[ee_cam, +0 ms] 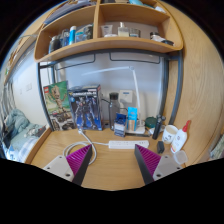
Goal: Unplug charger
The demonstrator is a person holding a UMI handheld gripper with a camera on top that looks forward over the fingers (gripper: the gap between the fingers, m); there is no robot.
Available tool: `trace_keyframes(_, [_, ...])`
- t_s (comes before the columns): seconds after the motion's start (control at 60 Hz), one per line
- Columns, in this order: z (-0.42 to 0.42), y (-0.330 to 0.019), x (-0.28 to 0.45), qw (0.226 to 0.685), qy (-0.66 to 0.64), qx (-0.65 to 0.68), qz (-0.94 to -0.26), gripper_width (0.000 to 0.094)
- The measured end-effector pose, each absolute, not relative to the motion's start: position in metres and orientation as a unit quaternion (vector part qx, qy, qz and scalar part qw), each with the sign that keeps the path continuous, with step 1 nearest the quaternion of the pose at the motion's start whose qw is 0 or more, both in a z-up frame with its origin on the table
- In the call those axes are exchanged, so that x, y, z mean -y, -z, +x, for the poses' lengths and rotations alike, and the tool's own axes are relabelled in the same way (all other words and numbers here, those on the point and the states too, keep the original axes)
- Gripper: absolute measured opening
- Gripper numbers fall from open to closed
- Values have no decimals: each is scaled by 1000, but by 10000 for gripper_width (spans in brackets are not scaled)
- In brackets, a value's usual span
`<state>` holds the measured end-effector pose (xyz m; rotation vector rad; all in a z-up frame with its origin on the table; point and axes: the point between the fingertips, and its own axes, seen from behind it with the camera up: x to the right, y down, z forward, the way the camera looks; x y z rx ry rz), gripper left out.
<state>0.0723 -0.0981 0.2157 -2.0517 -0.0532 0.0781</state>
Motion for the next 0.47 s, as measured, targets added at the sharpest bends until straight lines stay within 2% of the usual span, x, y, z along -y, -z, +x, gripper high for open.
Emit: trace_keyframes(0.467, [46,-212,141,538,-49,46,-840,855])
